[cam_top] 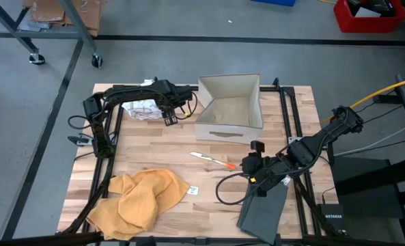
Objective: Fold towel
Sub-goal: Fold the white kitchen towel
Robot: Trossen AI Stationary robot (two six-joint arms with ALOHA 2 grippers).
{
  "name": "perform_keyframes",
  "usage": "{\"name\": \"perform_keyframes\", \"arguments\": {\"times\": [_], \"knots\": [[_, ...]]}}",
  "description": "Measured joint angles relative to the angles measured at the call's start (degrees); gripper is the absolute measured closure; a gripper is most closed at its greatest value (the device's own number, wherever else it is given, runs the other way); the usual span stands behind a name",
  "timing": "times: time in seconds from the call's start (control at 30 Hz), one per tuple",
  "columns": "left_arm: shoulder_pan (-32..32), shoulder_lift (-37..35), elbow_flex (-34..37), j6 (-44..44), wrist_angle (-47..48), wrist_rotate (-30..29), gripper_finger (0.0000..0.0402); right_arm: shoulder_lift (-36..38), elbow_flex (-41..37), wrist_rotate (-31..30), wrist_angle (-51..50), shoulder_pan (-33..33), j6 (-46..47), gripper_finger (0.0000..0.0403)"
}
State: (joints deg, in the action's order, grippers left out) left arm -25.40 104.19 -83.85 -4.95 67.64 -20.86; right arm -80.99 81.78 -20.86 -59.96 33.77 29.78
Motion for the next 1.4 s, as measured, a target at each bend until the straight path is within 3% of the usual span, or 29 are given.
{"name": "perform_keyframes", "arguments": {"times": [0.43, 0.77, 1.4], "knots": [[0.3, 7.0, 0.0, -1.6, -0.1, 1.1, 0.025, 0.0, 0.0, 0.0, 0.1, 0.0, 0.0, 0.0231], [-0.4, 8.1, 0.0, 0.0, 0.3, -2.3, 0.0254, 0.0, 0.0, 0.0, -0.1, 0.0, 0.0, 0.0231], [-0.5, 8.1, 0.0, 3.2, 0.7, 0.0, 0.0397, 0.0, 0.0, 0.0, 0.0, 0.0, 0.0, 0.0231]]}}
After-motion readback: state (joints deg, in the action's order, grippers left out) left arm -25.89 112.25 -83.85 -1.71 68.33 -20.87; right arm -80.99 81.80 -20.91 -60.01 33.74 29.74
